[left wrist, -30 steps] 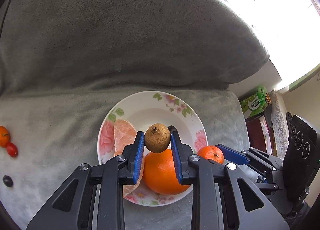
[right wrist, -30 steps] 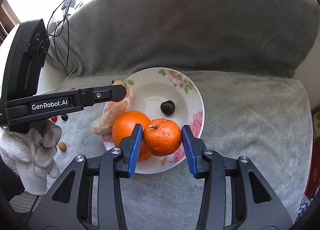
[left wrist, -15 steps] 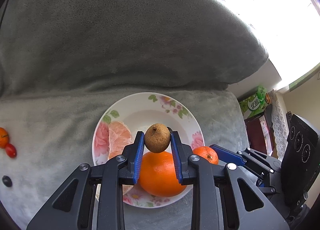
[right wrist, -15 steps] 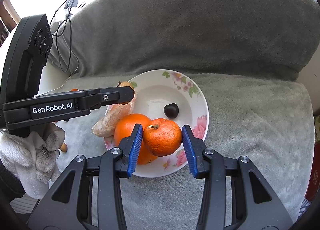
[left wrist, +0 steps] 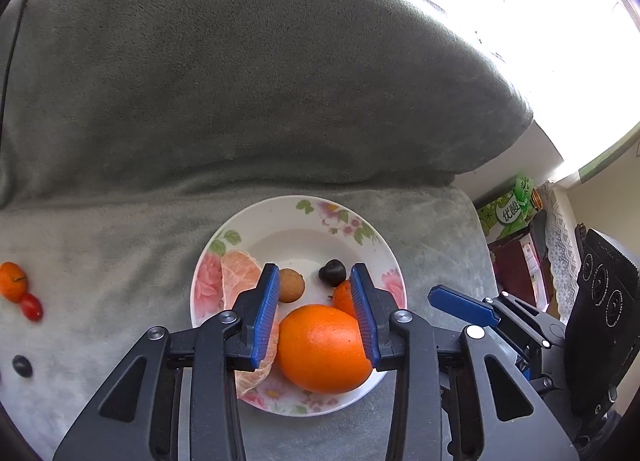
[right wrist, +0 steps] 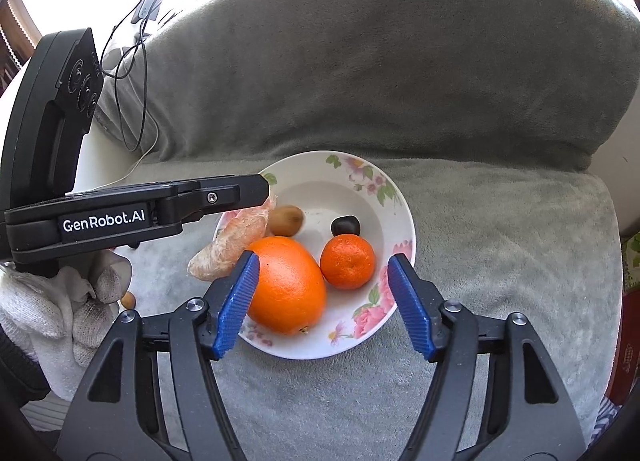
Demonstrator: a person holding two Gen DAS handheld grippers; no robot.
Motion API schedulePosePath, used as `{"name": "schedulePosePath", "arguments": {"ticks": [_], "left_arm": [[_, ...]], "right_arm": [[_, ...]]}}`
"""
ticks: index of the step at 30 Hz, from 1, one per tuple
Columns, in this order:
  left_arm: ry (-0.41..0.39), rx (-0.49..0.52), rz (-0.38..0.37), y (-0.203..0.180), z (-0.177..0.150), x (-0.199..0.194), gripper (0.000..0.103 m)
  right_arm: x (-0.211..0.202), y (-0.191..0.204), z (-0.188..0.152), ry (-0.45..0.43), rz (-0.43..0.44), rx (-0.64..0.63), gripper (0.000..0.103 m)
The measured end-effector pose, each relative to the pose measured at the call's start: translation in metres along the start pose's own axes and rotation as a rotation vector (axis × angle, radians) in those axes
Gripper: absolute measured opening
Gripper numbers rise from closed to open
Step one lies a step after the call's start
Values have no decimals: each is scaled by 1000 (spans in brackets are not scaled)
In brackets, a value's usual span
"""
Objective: Organize fruits
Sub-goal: 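Open both grippers to drop the brown fruit and mandarin into the plate, then withdraw both grippers from the plate toward the remaining tomatoes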
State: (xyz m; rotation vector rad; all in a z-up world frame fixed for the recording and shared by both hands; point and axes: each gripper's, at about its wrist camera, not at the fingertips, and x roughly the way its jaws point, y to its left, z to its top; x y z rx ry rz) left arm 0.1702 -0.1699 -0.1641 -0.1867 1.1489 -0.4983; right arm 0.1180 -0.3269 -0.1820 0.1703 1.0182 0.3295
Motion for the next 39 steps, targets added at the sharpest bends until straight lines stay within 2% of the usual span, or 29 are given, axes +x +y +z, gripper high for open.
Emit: {"name": "schedulePosePath", "arguments": {"ticks": [2, 9, 10, 13, 17, 29, 39], "left_arm": [[-9, 4, 4, -1, 1, -3, 52], [-25, -5, 6, -2, 3, -9, 66], [-27, -5, 12, -2, 3, -10, 71], [-28, -9, 22, -3, 3, -12, 72], [-16, -11, 30, -2, 2, -14, 75], [-68, -4, 68, 6, -7, -42, 76], [-106, -27, 108, 31, -21, -72, 76]], "right_arm": [[0, 2, -1, -1, -3, -3, 77], [-4, 9, -1, -10, -15, -21, 83], [-5, 10, -1, -12, -18, -22, 84], [-7, 11, -1, -19, -22, -20, 89], [-9, 11, -2, -19, -29, -18, 90], [-20, 22, -6, -32, -57, -10, 90], [-23, 46, -11, -54, -76, -6, 90]]}}
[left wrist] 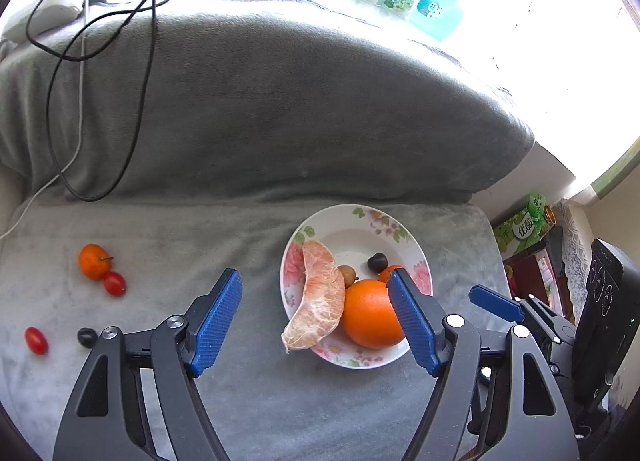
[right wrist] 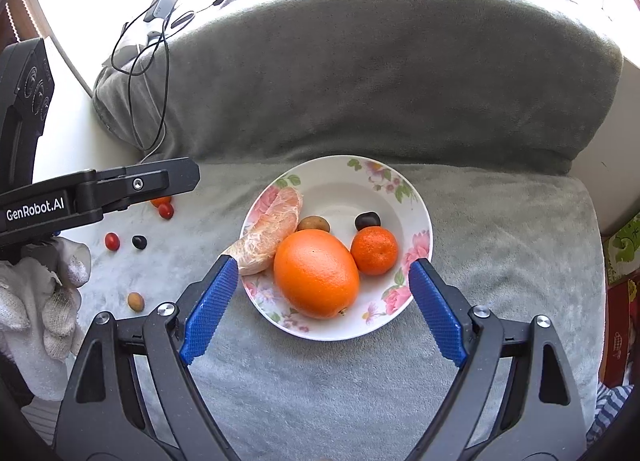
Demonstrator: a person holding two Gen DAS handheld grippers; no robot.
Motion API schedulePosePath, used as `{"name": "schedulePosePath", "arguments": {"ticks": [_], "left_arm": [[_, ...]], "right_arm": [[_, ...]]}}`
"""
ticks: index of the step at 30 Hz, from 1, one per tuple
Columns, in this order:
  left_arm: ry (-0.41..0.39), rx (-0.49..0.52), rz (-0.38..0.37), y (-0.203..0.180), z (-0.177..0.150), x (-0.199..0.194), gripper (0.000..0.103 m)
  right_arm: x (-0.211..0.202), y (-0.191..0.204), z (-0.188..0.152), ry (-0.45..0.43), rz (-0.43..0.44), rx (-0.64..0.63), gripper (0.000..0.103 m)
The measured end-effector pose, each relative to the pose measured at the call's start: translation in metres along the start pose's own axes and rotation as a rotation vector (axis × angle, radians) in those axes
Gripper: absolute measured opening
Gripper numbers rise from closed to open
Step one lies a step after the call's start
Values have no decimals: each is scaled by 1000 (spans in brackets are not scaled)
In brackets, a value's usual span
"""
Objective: Organize fruits
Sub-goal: 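Withdraw both grippers from the plate toward the remaining tomatoes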
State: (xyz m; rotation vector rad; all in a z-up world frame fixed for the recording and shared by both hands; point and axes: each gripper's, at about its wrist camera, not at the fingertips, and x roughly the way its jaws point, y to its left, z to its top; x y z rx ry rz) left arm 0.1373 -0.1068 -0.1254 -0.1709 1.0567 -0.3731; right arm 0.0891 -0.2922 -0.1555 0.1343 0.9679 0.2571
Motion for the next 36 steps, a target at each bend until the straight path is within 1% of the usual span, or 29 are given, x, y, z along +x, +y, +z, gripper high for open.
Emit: {"name": "schedulePosePath", "arguments": {"ticks": [4, 10, 13, 15, 19, 24, 27, 32, 36], "left_arm": [[-17, -17, 35, 17, -8, -11, 76], [-33, -72, 71, 52, -22, -28, 76], [-61, -110, 80, 70, -33, -41, 76], [-81, -135, 80, 83, -41, -50, 76], [-105, -185, 115, 109, -60, -67, 76], [-102, -250, 175, 143, -81, -84, 76], [-103, -291, 198, 162, -91, -91, 76], [-87, -302, 241, 183, -106, -94, 76], [-76, -319, 260, 199, -114, -92, 75]], "right_arm": [[2, 14, 0, 5, 12, -11, 90], [8, 41, -1, 12, 53, -49, 90], [12, 55, 0, 17, 72, -72, 95], [15, 64, 1, 23, 82, -87, 95], [21, 79, 6, 34, 105, -104, 96], [27, 93, 15, 20, 124, -116, 96], [34, 101, 20, 18, 133, -126, 99], [51, 125, 26, 26, 120, -196, 99], [68, 147, 30, 43, 103, -245, 99]]}}
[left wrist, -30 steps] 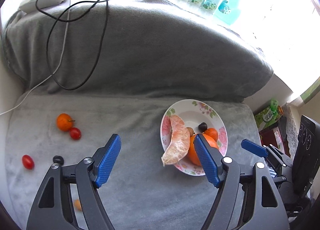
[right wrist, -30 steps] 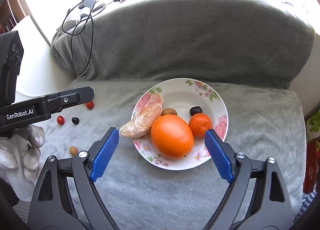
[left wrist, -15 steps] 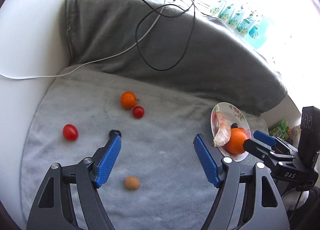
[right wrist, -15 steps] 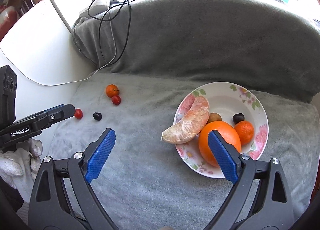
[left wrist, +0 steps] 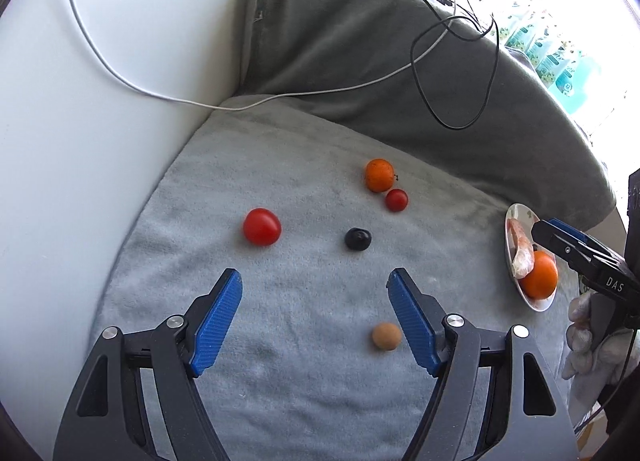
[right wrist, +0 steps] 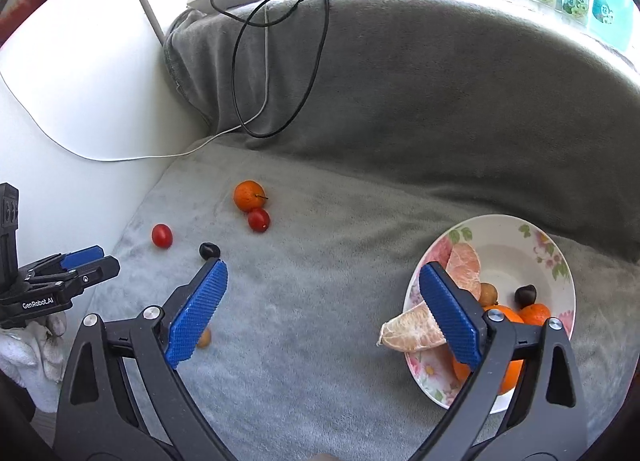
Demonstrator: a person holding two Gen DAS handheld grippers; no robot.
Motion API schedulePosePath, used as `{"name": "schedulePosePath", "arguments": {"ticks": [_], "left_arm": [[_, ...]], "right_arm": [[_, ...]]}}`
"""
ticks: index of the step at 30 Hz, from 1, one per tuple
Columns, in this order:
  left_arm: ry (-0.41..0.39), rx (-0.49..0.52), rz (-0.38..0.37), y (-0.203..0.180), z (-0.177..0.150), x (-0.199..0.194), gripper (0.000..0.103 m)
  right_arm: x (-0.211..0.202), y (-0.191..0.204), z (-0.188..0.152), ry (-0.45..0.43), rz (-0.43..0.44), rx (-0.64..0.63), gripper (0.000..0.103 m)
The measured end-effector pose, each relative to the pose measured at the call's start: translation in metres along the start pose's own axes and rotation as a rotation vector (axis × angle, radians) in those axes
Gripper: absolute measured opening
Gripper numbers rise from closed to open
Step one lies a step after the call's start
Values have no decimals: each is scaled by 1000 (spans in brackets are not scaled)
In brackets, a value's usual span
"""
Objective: Organize fruits
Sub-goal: 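Withdraw both grippers from the plate toward the remaining tomatoes, then grasp the large red tomato with the left gripper while the right grasps a cherry tomato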
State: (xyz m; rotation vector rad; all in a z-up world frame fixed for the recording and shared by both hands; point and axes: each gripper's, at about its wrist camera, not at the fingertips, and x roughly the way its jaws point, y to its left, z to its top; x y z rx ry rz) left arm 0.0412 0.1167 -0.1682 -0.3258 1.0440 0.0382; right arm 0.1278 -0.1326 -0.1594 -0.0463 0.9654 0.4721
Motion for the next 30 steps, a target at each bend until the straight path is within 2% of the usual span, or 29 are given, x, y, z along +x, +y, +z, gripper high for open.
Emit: {"name": "schedulePosePath", "arguments": {"ticks": [10, 16, 19, 22, 26, 30], "left_arm": [[28, -31, 18, 30, 4, 25, 69], [49, -47, 5, 43, 10, 41, 62], [56, -46, 3, 47, 12, 47, 58], [64, -46, -9, 49, 14, 52, 56], [68, -58, -26, 51, 19, 59, 53], [76, -71, -41, 53, 23, 67, 48]], "right_arm": [[51, 42, 18, 56, -2, -117, 99], [86, 52, 27, 82, 19, -106, 98], [100, 55, 30, 102, 28, -107, 87], [111, 59, 32, 120, 33, -127, 82], [126, 61, 32, 151, 46, -135, 68], [136, 62, 32, 170, 56, -129, 62]]}}
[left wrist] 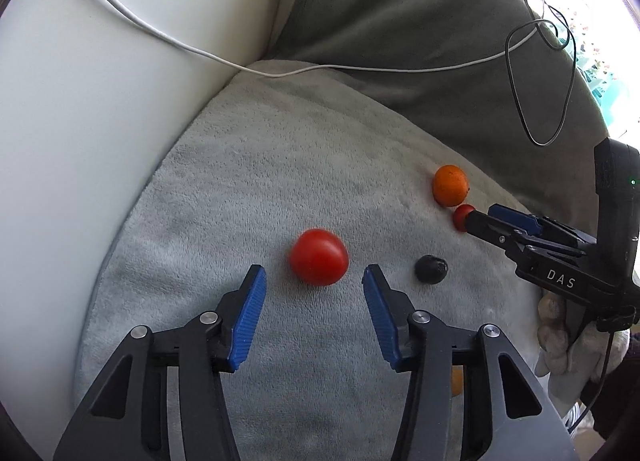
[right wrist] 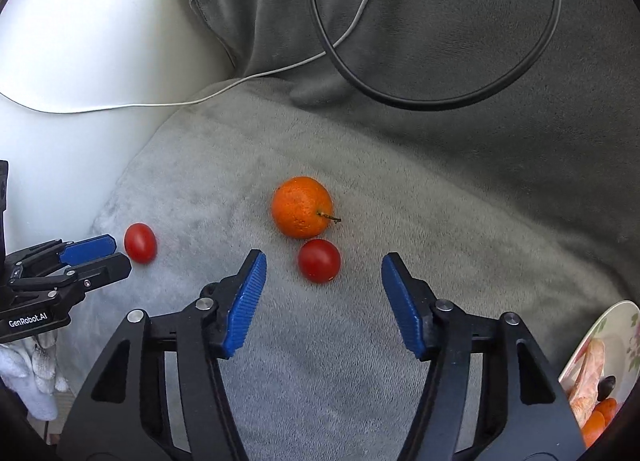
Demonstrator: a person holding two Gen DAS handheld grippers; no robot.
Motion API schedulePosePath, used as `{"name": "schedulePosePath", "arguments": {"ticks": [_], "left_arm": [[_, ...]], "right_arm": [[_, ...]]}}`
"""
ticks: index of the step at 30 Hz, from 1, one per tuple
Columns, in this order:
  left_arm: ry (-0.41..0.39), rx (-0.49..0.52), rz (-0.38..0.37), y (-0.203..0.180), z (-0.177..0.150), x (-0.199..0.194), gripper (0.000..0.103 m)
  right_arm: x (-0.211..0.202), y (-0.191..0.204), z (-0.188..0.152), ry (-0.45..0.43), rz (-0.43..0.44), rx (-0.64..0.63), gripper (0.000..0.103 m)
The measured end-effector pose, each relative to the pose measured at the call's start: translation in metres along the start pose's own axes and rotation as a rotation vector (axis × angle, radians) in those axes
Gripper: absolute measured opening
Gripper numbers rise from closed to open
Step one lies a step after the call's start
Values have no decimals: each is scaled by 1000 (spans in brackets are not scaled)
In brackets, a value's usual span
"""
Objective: Organize fruits
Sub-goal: 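Grasp the large red tomato with the left gripper while the right grasps a cherry tomato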
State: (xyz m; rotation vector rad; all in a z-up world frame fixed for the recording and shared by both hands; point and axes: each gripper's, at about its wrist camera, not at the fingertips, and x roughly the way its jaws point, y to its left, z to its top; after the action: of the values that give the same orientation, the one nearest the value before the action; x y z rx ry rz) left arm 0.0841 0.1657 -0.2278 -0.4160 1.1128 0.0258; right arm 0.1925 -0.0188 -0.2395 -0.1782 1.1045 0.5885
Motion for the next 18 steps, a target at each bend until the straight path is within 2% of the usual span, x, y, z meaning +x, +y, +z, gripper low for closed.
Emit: {"name": "schedulePosePath", "arguments": {"ticks": [3, 5, 11, 15, 18], "left_arm": [[7, -7, -6, 1, 4, 5, 47], [11, -13, -11, 1, 5, 8, 47], [26, -5, -17, -2, 8, 16, 46], [29, -8, -17, -1, 10, 20, 45], [30, -5, -11, -2, 10, 22, 43]], "right_arm": [[5, 1, 2, 5, 3, 2, 61], [10, 1, 3, 13, 6, 0, 54], [20, -1, 8, 31, 3, 1, 48], [21, -1, 9, 32, 1, -7, 46], [21, 1, 9, 33, -5, -23, 38]]}}
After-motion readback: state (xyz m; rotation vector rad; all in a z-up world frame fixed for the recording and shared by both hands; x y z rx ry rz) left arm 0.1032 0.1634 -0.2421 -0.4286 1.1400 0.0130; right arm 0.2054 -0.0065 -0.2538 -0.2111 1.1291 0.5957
